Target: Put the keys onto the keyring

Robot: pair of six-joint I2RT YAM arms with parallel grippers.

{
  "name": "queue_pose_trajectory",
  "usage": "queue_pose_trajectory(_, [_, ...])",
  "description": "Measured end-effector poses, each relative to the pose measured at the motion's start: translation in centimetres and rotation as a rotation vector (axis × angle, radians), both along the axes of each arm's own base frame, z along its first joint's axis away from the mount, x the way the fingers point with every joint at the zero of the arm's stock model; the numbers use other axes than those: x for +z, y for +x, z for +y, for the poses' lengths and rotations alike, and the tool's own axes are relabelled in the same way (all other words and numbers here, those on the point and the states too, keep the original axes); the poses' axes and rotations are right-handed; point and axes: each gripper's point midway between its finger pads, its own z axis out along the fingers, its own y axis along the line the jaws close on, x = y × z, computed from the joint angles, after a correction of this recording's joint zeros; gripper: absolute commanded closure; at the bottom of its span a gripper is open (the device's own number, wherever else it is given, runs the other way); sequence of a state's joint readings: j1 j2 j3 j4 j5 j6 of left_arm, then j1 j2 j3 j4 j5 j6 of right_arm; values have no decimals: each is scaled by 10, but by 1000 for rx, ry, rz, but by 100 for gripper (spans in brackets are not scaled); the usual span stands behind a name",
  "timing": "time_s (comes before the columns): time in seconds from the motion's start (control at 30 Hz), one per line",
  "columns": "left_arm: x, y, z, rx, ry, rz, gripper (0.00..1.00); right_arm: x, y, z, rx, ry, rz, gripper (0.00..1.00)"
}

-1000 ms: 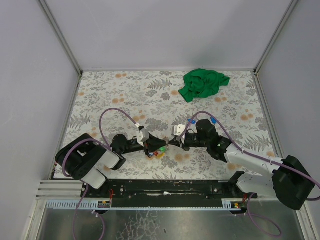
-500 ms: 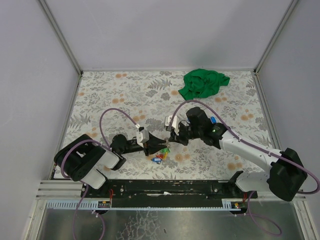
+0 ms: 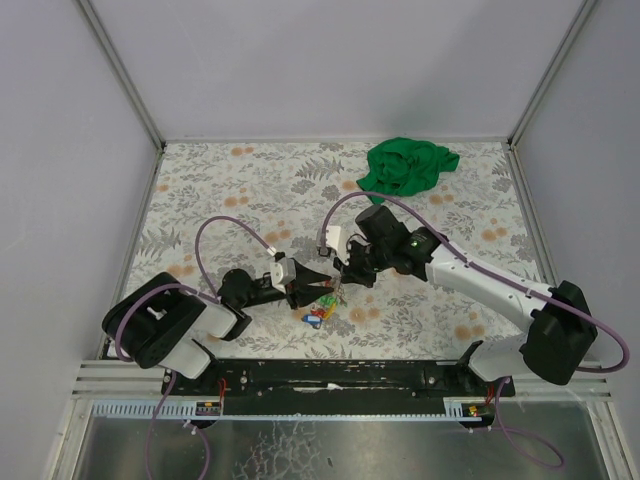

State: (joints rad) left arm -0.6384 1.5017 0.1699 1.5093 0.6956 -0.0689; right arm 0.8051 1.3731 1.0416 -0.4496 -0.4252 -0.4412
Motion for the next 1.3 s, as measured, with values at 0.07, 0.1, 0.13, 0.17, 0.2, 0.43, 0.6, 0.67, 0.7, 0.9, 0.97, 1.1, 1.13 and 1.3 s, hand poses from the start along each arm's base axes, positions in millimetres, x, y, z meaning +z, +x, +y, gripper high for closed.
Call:
queue_pose_trajectory(0.07, [0,0,0,1,2,1,68,0,0,0,0,-22,5,100])
queue_pose_trajectory(0.1, [0,1,0,0,3,1,69,1,0,0,1,-31,6,100])
queue_pose_trajectory(0.13, [0,1,-1,0,3,1,69,1,0,0,1,-35,6,100])
queue_pose_trajectory(0.17, [1,2,-1,0,1,-2,69,1,0,0,2,-42,10,100])
queue_pose_trajectory(0.2, [2,3,-2,0,-1,-5,69,1,-1,0,5,-46,12,100])
queue_pose_trajectory(0.43, [3,5,-4,-3,4,-10,71,2,-6,1,24,-84,27,100])
queue_pose_trajectory(0.6, [0,6,-6,-14,22,-2,76,3,-6,3,30,-106,35,100])
queue_pose_trajectory(0.67, [-2,5,-7,-21,28,2,79,4,-6,3,34,-110,36,100])
queue_pose_trajectory(0.7, [-3,5,-7,-24,30,5,81,4,-7,3,34,-113,35,100])
queue_pose_trajectory(0.9, [-7,2,-8,-40,38,10,88,6,-10,3,43,-126,42,100])
queue_pose_trajectory(0.97, [-7,2,-8,-44,39,10,88,6,-11,3,46,-130,43,100])
queue_pose_trajectory(1.1, [-7,1,-8,-47,39,10,83,5,-12,3,53,-137,46,100])
queue_pose_trajectory(1.13, [-7,1,-8,-47,39,10,83,5,-12,4,54,-139,47,100])
queue_pose_trajectory(1.3, [-7,1,-8,-46,39,10,86,3,-11,6,56,-160,48,100])
